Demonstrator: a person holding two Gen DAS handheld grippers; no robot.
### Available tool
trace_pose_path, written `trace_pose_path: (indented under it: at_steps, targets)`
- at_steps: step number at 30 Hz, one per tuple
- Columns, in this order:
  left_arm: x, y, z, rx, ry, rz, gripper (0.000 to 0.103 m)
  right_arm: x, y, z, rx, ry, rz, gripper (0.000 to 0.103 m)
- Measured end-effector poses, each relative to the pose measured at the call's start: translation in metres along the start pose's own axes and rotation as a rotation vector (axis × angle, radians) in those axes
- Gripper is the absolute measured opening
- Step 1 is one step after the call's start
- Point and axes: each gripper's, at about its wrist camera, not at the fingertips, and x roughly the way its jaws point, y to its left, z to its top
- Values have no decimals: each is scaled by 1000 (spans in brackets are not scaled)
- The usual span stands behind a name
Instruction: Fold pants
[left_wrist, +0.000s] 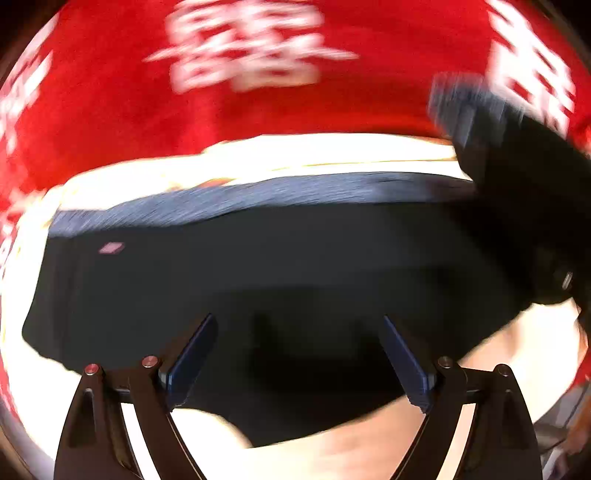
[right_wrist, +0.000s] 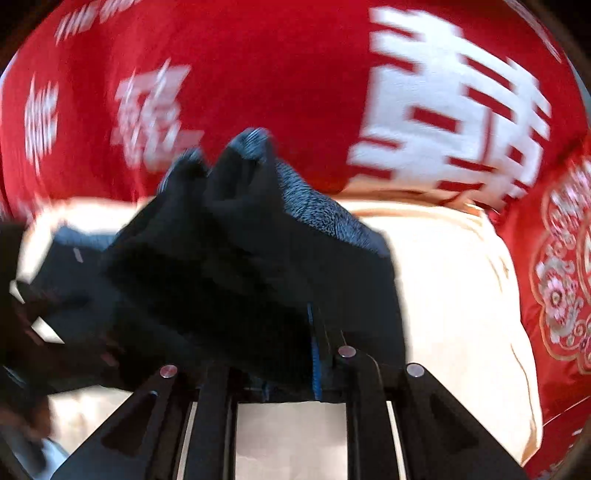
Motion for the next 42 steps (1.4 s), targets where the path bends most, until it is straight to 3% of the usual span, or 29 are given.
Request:
trace_pose_path:
  at_steps: [4, 6, 8, 10, 13, 16, 21, 26, 32, 33, 34, 35, 37, 42]
  targets:
    - [7, 45, -8, -53, 25, 40, 90, 42, 60, -21, -116, 85, -104, 25]
    - [7, 57, -12, -52, 23, 45, 90, 49, 83, -30, -184, 71, -224, 28]
    - [6, 64, -11, -49, 14, 41, 90, 51, 98, -34, -236, 72, -269, 44]
    - [2, 53, -8, -51, 5, 31, 90, 47, 110, -38, -278, 68, -278, 50]
    - [-8, 54, -1, -56, -13, 5, 90, 21, 120, -49, -326, 51, -221, 55]
    - [-21, 46, 6, -28, -15, -52, 90, -3, 102, -54, -241, 63, -109, 55]
    - [-24, 9, 6, 55, -2, -101, 90, -25, 58, -54, -131, 27, -37, 55]
    - [17, 13, 7, -28, 78, -96, 90, -20, 74, -45, -337, -69, -20, 55]
    - [19, 28, -6, -58, 63, -22, 90, 12, 107, -40, -519, -110, -17, 55]
    - [19, 33, -8, -72, 70, -18, 90, 21, 110, -39, -536, -100, -25, 52]
    - [20, 36, -11, -84, 76, -14, 90, 29, 113, -38, -551, -81, -27, 28]
    - [18, 40, -13, -94, 78, -10, 90, 34, 113, -36, -552, -53, -7, 15]
    - [15, 44, -14, -109, 75, -7, 90, 32, 110, -28, -519, -30, 20, 10]
    - [7, 48, -2, -111, 49, -13, 90, -7, 105, -28, -488, -74, 109, 10]
